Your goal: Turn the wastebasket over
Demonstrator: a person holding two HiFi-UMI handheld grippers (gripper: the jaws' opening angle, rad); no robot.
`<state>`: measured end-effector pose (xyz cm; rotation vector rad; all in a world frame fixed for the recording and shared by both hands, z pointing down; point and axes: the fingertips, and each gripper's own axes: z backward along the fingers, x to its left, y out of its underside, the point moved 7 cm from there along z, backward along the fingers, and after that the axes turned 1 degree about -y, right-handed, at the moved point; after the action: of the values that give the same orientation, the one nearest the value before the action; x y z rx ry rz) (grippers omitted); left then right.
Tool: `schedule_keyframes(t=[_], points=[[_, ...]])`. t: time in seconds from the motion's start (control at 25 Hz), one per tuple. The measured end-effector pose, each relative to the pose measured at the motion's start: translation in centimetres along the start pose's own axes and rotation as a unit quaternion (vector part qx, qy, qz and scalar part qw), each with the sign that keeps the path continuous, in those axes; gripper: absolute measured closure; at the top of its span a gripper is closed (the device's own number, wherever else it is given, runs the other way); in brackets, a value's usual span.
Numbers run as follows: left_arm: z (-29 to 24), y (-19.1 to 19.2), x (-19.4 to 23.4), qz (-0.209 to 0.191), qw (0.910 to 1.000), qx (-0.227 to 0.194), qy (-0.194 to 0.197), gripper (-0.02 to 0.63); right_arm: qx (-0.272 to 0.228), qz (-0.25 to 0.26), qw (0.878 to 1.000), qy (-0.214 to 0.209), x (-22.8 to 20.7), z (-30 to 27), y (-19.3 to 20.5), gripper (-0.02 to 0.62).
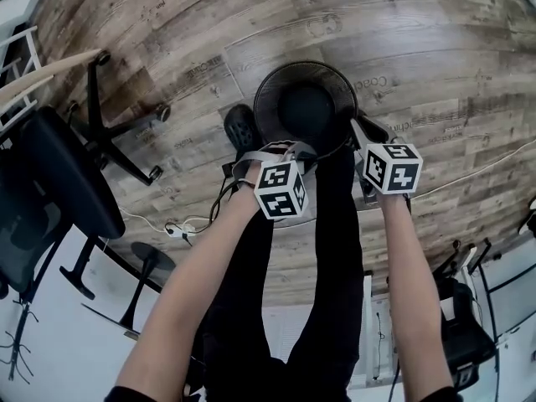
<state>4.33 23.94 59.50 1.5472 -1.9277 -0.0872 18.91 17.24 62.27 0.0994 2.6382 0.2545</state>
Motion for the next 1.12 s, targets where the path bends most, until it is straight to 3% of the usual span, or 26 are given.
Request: schedule_keyframes(t=[0.16,0.28,0.64,0.76,0.92,1.12], points=[[-0.8,-0.7,0.1,0.009,0.9999,-0.001,0.008,0.551,-0.002,-0.005,1.000,0.002,-0.7,0.0,-0.3,0.520],[-1.5,0.0,0.7,0.004,0.9997,0.024,-0.004,0.551,0.004,0.005,1.000,-0.001,-0.8,-0.4,-0.3,0.520],[0.4,3.0,8.0,-0.080,0.9892,0.104,-0.065,0.551,-0.016,0.033,0.999,-0.012,0.3,-3.2,-4.2,0.543],[1.3,3.2,10.1,-0.074,0.9883,0.111,-0.073,0.549,-0.007,0.060,0.998,0.020,-0.5,-4.0,-5.6,0.563],[1.5,2.8,10.5,-0.091,0.9860,0.117,-0.077,0.551,-0.007,0.049,0.998,0.028,-2.0,-4.1,-6.6,0.563],[1.6,3.6,10.1,-0.054,0.9884,0.114,-0.085,0.545,-0.010,0.051,0.998,0.031,-2.1,-3.0,-6.6,0.563]])
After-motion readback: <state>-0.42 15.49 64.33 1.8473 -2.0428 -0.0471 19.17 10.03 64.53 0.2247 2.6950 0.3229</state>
